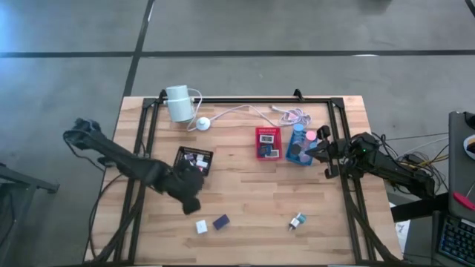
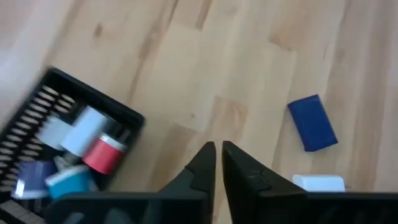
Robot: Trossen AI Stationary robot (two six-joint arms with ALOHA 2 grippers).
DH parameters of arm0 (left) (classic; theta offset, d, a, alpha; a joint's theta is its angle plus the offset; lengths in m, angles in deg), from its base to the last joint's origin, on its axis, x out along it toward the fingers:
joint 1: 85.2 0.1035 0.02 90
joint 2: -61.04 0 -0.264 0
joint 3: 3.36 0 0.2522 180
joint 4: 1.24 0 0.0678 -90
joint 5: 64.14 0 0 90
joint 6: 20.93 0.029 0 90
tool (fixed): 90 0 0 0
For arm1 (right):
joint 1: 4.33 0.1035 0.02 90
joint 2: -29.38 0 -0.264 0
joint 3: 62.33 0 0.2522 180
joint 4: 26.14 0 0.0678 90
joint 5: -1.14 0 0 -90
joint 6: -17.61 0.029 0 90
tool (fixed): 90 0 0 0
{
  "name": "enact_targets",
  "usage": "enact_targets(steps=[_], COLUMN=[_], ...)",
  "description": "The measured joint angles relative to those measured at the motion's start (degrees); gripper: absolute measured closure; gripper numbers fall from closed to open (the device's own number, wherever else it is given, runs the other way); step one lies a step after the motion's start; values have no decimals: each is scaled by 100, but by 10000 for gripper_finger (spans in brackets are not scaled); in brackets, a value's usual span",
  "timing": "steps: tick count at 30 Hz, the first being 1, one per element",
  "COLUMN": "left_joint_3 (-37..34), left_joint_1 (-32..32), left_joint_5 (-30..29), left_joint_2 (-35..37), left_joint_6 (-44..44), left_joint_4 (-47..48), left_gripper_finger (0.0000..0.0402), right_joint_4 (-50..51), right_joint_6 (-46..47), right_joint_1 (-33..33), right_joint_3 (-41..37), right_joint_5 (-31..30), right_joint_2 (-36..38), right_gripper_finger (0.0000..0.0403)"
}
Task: Pick & Place Office items
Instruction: Put the white charger adaptor into the black bin
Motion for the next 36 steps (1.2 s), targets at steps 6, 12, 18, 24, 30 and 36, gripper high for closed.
enact_targets(steps=[6,12,18,24,30,36], left_joint_3=[611,989,1145,1139,1139,1134], left_joint_1=[-195,-484,-891,-1196,-1233,-1235], left_joint_5=[376,976,1308,1303,1254,1308], left_joint_2=[-1154,-1845,-2173,-2333,-2542,-2752], left_joint_6=[-811,-1214,-1658,-1754,-1558,-1537], left_joint_4=[64,26,-48,-242,-379,-391], left_gripper_finger=[311,221,123,64,51,52], right_joint_4=[-2,-10,-36,-15,-11,-12], right_joint_6=[89,84,50,-11,-44,-46], right_joint_1=[0,0,0,0,0,1], right_joint_3=[0,0,0,0,0,0], right_joint_5=[-19,-70,-322,-322,-321,-321], right_joint_2=[-2,-2,7,0,-7,-16], right_gripper_finger=[392,392,392,392,392,392])
